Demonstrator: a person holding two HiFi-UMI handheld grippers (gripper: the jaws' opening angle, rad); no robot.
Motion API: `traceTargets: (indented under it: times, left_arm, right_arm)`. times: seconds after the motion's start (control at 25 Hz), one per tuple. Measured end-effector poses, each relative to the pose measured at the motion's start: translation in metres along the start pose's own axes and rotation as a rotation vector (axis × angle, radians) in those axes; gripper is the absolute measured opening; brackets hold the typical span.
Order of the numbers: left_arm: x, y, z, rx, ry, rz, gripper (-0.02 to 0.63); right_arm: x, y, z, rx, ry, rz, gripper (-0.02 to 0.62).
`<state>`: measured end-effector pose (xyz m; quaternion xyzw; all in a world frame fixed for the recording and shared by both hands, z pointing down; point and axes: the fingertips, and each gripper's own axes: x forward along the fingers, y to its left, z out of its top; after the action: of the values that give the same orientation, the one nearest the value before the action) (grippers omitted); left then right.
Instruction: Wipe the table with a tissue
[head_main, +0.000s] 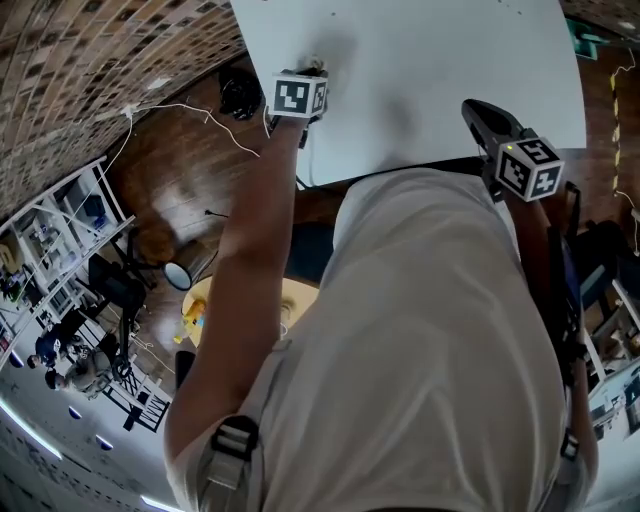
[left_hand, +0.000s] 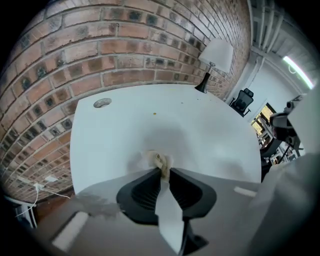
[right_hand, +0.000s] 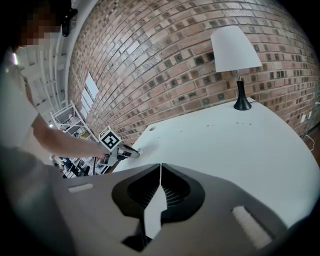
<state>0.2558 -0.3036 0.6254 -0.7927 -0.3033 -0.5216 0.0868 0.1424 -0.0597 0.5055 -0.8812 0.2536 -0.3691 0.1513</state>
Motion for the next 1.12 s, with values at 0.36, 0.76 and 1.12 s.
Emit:
traceTargets:
  times: [0.36,0.76,1.12]
  left_arm:
    - [0.007,-0.045,-0.015,0.023,-0.038,-0.091,0.064]
    - [-0.037,0.061,-0.014,-0.218,-0.164,0.197,0.067]
    - [-0.022,0.098,0.001,-0.222,-0.161,0.237,0.067]
  right_arm:
    - [-0.006,0.014,0.003,-0.032,-0.026,-0.02,0.014]
    - [-0.01,0.006,-0.004,-0.027,-0.018,-0.011,0.014]
    - [-0.026,-0.024,-0.004,-0.03,0.004,-0.009,0.014]
